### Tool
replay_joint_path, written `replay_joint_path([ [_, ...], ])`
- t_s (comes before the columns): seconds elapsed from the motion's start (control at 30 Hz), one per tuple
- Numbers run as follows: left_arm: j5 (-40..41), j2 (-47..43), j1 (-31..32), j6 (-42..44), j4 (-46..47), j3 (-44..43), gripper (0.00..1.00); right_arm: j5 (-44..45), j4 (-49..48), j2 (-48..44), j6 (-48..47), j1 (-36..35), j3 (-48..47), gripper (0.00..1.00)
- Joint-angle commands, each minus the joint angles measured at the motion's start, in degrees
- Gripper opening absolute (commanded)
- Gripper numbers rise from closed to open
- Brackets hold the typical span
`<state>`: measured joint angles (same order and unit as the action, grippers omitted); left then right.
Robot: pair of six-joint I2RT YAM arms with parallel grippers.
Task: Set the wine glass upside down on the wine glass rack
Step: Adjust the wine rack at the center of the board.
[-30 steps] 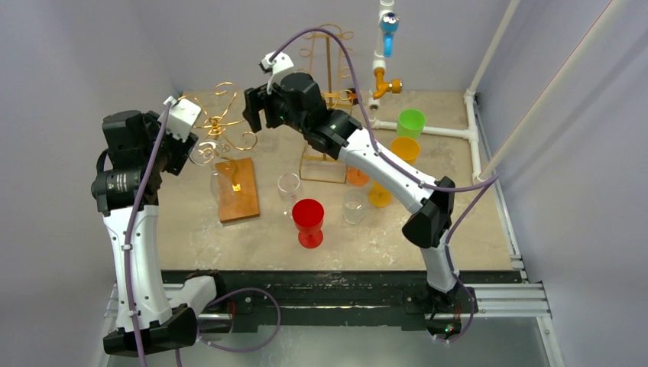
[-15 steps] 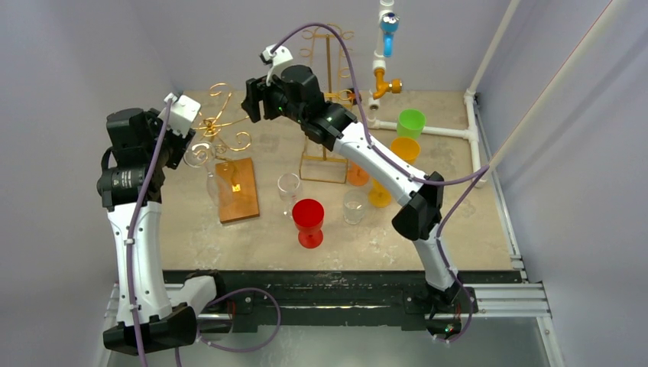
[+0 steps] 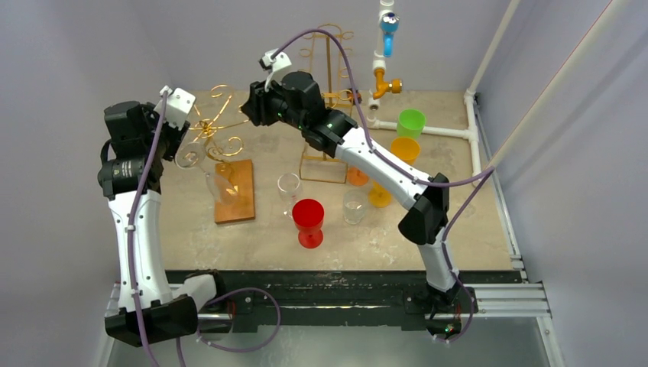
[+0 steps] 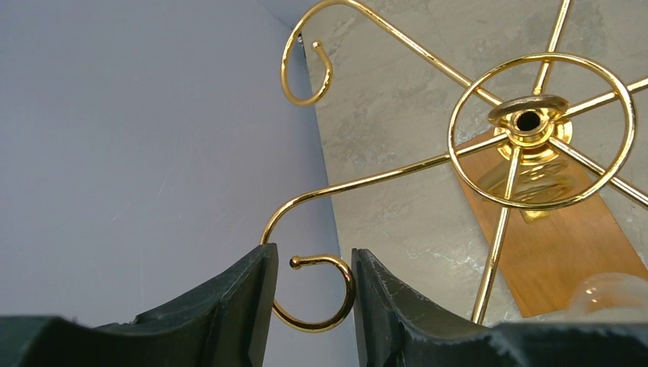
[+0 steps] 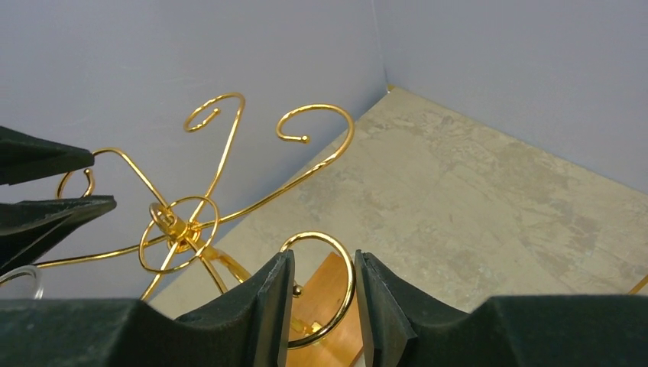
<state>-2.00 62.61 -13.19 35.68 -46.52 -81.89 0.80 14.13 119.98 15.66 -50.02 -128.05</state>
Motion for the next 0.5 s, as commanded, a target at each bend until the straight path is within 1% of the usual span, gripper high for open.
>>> replay_joint_path([
  [0.0, 6.74, 3.22, -3.46, -1.30, -0.52, -1.07, 0.44, 0.75, -0.70, -3.88, 0.05, 0.28, 3.72, 0.41],
  [0.1, 4.68, 4.86, -4.93, -1.14, 0.48, -2.09, 0.43, 1.72, -1.19, -4.76, 0.08, 0.23, 5.22, 0.41],
  [0.23, 4.08, 6.97, -5.04, -1.15, 1.66, -2.96, 0.43, 3.10, -2.06, -6.04, 0.04, 0.19, 7.62, 0.39],
  [0.37, 3.97, 7.36, -5.08, -0.11, 3.65, -1.90, 0.42, 4.71, -3.23, -8.01, 0.07, 0.21, 10.28, 0.31],
  [0.4, 4.16, 7.36, -5.09, 0.22, 4.21, -1.47, 0.42, 5.14, -3.49, -8.60, 0.04, 0.19, 10.87, 0.28],
  [0.47, 4.45, 7.64, -5.08, 0.80, 5.35, -0.78, 0.42, 5.68, -4.32, -9.76, 0.15, 0.24, 12.39, 0.25],
])
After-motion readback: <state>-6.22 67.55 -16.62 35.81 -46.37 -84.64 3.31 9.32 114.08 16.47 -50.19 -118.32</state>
